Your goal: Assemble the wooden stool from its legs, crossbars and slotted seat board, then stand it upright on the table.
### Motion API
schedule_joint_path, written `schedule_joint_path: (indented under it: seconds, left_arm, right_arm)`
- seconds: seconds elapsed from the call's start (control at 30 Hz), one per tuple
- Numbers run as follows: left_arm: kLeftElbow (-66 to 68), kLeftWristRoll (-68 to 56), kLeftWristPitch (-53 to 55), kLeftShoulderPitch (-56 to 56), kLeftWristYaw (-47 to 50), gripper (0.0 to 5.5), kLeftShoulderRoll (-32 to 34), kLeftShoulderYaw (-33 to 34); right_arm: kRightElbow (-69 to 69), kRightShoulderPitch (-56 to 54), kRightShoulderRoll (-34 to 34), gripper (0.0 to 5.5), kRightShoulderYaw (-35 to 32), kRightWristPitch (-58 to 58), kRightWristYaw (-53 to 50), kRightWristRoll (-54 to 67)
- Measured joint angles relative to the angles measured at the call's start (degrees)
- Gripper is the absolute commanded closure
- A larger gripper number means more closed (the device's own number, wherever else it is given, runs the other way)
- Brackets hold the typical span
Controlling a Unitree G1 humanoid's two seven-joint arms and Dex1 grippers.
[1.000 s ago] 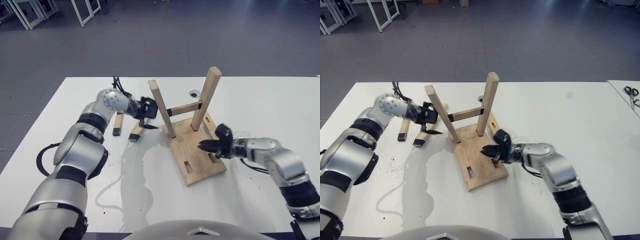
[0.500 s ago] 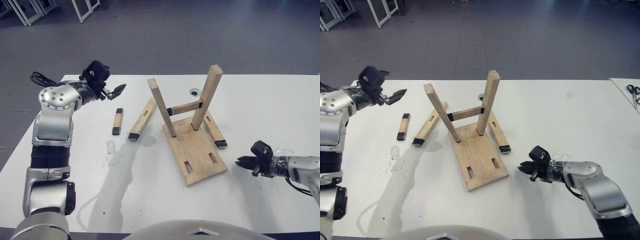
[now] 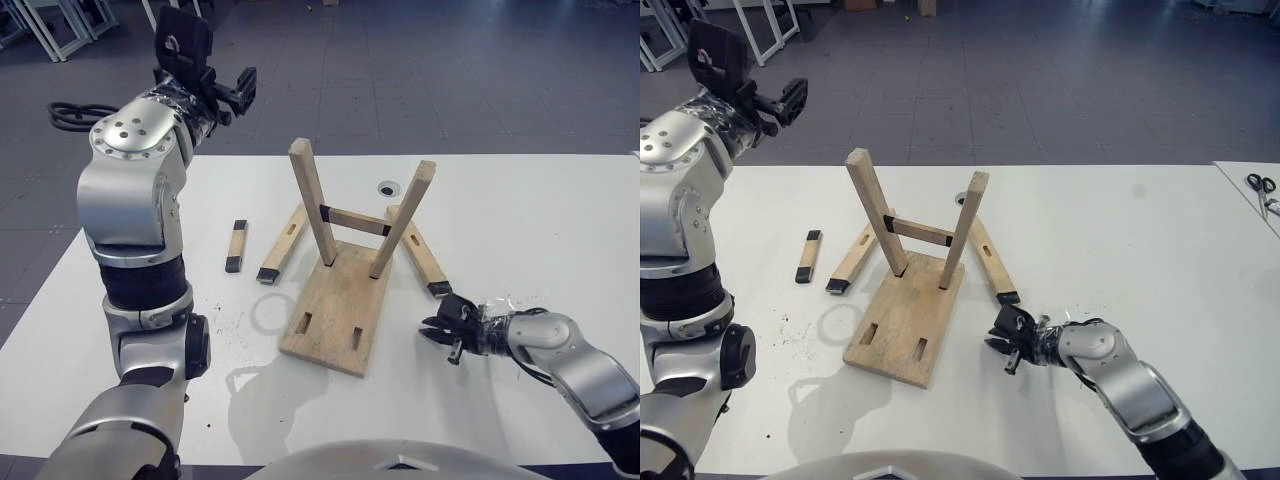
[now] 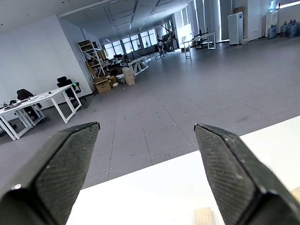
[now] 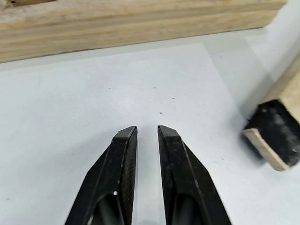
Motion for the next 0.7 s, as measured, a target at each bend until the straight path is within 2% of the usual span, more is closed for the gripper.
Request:
schedule_joint_path:
  seconds: [0.07, 0.2, 0.3, 0.43, 0.57, 0.7]
  left_arm:
    - [2.92, -2.73, -0.81, -3.10, -1.70, 1.74, -0.56, 0.42]
    - [9.93, -6.85, -4.01, -7.84, -3.24, 1.74, -4.49, 0.20]
    - [13.33, -7.75, -5.57, -8.22, -2.65, 1.74, -6.87, -0.58]
    - [19.52, -9.04, -8.98, -8.54, -1.40, 1.74, -10.33, -0.58]
    - [24.52, -10.45, -13.92, -10.66, -0.98, 1.74, -11.75, 0.34]
    - [24.38, -16.52, -25.85, -19.52, -1.70, 1.74, -12.46, 6.42]
  right_arm:
    - [-2.61, -2.27, 1.42, 4.71, -1.57, 2.31, -0.04, 3.02]
    - [-6.67, -6.13, 10.81, 4.71, -1.56, 6.88, -2.33, 9.99]
    - [-5.07, -5.80, 13.53, 4.71, 2.62, 6.63, -4.47, 9.59]
    - [4.27, -5.78, 20.18, 4.71, 8.32, 3.01, -8.78, 6.17]
    - [6.47, -6.27, 21.04, 4.71, 8.70, 0.82, -9.63, 5.20]
    - [6.72, -6.33, 20.97, 4.71, 8.75, 0.57, -9.62, 5.09]
